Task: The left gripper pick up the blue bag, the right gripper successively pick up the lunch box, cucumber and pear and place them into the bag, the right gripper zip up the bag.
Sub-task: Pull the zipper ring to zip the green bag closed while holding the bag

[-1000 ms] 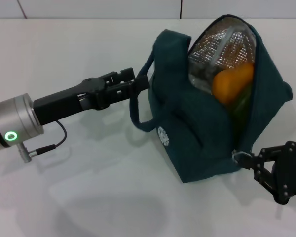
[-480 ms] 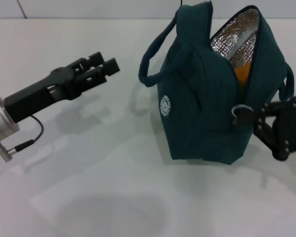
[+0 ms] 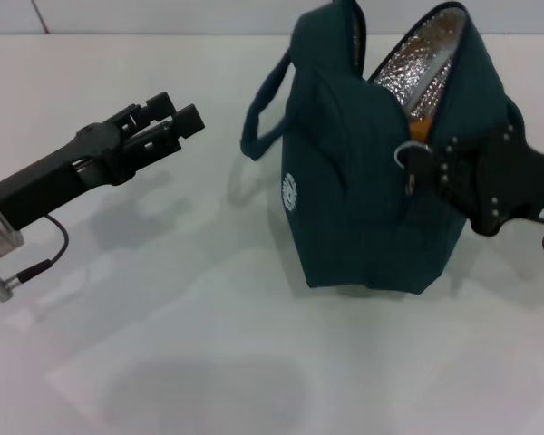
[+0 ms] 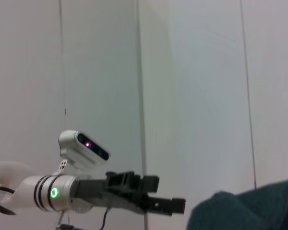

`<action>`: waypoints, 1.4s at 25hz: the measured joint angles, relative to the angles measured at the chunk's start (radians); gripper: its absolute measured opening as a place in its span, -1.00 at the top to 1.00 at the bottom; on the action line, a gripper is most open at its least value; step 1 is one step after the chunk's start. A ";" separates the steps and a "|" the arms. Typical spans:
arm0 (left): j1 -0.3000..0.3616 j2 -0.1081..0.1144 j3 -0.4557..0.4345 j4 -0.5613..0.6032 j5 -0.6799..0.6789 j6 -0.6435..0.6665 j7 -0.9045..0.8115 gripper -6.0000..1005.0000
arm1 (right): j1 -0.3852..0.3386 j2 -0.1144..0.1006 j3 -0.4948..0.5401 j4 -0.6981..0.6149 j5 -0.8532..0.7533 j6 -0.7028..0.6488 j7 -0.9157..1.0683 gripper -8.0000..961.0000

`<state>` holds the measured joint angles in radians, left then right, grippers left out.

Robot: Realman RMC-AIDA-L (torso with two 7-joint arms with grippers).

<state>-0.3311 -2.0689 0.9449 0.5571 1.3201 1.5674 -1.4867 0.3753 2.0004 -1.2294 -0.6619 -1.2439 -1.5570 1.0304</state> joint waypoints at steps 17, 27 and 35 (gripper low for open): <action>0.019 -0.008 -0.012 -0.002 -0.001 0.005 0.012 -0.78 | 0.034 0.010 0.025 -0.183 -0.108 0.010 0.133 0.97; 0.018 -0.010 -0.012 -0.003 -0.001 0.005 0.013 -0.78 | 0.033 0.011 -0.050 -0.216 -0.160 0.037 0.154 0.96; 0.020 -0.008 -0.012 -0.002 0.005 0.030 0.013 -0.78 | 0.036 -0.002 0.049 -0.319 -0.166 0.032 0.188 0.97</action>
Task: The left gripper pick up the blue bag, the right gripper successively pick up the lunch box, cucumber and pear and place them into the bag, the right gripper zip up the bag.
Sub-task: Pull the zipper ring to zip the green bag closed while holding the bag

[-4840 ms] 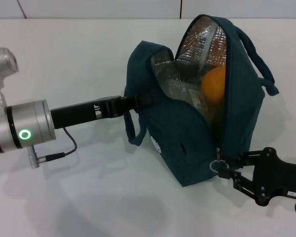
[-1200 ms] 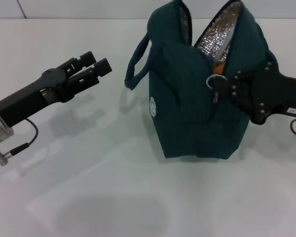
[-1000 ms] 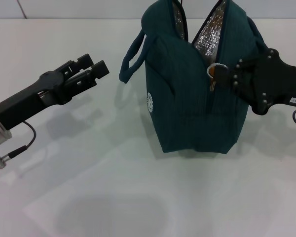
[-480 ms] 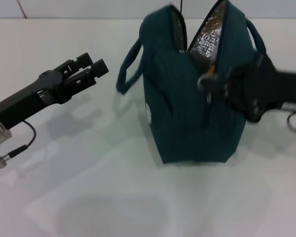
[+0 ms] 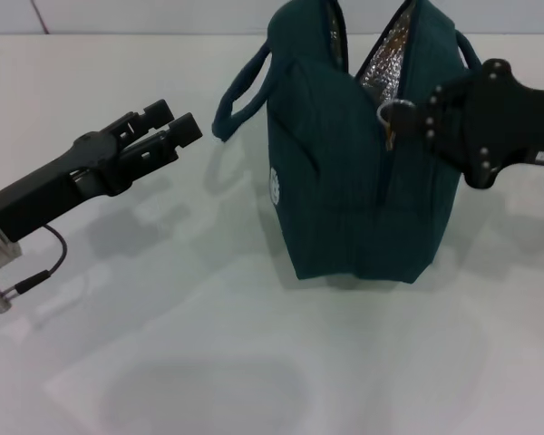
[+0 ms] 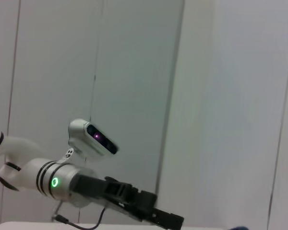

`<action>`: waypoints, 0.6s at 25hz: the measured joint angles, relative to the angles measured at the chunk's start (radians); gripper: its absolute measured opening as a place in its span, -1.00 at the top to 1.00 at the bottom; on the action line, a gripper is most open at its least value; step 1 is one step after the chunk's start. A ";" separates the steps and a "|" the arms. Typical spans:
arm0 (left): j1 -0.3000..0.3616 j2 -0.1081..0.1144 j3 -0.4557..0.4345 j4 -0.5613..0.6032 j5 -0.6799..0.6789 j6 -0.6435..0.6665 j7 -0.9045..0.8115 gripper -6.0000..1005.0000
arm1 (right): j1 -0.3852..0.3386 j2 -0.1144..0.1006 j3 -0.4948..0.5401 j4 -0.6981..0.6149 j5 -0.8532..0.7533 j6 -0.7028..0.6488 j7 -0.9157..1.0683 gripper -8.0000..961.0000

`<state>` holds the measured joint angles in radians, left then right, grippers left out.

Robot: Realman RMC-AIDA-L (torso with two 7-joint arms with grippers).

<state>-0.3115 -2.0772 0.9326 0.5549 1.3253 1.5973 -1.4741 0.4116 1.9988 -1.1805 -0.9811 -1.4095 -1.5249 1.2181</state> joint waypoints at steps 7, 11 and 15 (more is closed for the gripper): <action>0.004 0.001 0.005 -0.001 0.005 0.028 0.000 -0.78 | 0.011 0.012 0.005 -0.061 -0.091 0.012 0.018 0.97; 0.003 -0.001 0.008 0.005 0.049 0.056 -0.003 -0.78 | 0.028 0.014 -0.011 -0.054 -0.084 0.006 0.027 0.97; 0.001 -0.002 0.009 0.006 0.103 0.063 -0.005 -0.75 | 0.039 0.015 -0.079 -0.052 -0.082 0.013 0.027 0.97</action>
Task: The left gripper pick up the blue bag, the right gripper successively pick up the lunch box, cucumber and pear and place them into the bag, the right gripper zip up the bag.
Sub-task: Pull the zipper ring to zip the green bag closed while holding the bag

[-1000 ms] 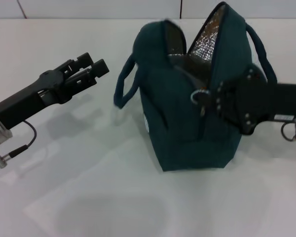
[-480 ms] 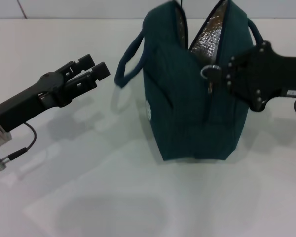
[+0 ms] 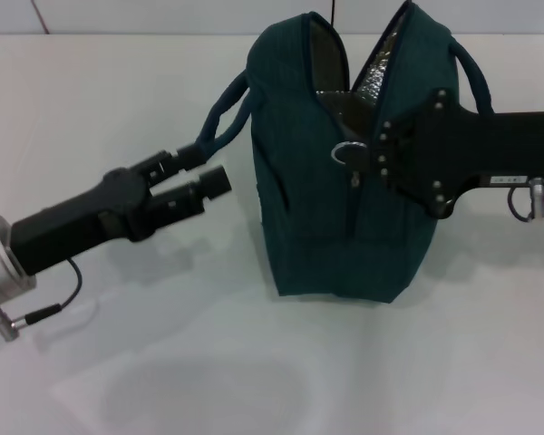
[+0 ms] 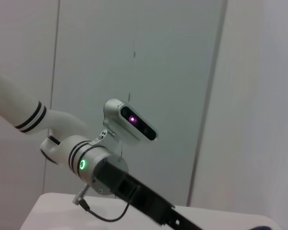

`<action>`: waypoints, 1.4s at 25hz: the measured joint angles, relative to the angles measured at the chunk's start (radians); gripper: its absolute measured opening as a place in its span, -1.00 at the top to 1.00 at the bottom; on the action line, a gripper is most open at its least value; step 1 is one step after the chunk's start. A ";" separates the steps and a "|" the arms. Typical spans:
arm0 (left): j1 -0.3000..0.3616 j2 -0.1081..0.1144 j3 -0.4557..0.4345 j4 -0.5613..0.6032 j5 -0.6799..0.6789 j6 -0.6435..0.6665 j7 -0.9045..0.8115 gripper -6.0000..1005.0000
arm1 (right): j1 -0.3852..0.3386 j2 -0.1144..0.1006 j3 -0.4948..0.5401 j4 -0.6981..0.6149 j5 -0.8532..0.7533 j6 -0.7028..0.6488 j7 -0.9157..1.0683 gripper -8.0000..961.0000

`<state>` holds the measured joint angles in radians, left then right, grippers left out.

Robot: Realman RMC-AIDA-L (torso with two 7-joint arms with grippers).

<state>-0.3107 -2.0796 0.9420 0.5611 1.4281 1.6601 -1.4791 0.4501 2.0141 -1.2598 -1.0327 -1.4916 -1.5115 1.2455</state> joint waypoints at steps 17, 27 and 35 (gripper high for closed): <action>-0.117 -0.009 0.001 -0.117 0.135 -0.084 -0.038 -0.64 | 0.043 0.005 -0.012 0.037 0.003 0.003 -0.003 0.97; -0.157 -0.011 0.016 -0.138 0.136 -0.122 -0.019 -0.58 | 0.035 0.006 -0.012 0.038 0.005 -0.001 -0.003 0.97; -0.158 -0.012 0.042 -0.139 0.135 -0.132 -0.004 -0.53 | 0.035 0.006 -0.012 0.037 0.008 -0.001 0.000 0.97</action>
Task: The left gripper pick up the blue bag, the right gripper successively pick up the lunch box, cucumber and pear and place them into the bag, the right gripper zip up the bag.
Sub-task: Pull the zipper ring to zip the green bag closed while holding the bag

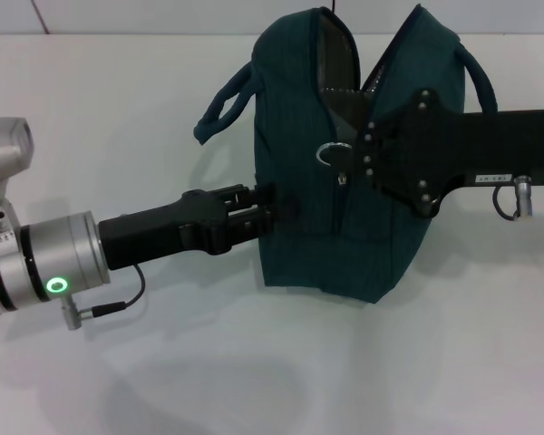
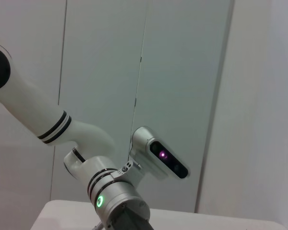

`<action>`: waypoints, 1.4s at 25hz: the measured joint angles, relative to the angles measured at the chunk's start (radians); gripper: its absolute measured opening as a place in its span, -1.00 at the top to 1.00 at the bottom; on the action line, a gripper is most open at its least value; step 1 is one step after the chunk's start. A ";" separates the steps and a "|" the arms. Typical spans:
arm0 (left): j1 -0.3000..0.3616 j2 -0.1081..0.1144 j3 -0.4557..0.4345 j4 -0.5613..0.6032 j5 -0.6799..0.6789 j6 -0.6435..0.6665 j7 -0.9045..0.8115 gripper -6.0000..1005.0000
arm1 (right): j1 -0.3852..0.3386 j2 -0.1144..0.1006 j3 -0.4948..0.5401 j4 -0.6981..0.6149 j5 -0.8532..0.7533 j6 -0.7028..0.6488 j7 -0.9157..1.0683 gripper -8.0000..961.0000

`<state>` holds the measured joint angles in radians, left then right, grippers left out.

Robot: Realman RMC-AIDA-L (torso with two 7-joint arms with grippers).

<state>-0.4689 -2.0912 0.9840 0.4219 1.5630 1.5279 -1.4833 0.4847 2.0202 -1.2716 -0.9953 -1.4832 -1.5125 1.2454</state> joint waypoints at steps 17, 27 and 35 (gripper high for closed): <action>-0.001 -0.001 0.005 -0.026 -0.012 0.006 0.064 0.63 | -0.002 0.000 0.002 0.023 0.020 0.005 0.000 0.97; -0.003 -0.003 0.050 -0.026 -0.012 0.007 0.080 0.84 | 0.008 -0.006 0.040 0.052 0.074 0.010 -0.004 0.97; 0.004 -0.003 0.075 -0.026 -0.012 0.011 0.090 0.84 | 0.010 -0.007 0.078 0.075 0.077 0.038 -0.009 0.96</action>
<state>-0.4651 -2.0939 1.0593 0.3957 1.5511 1.5386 -1.3929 0.4948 2.0132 -1.1934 -0.9207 -1.4066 -1.4749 1.2368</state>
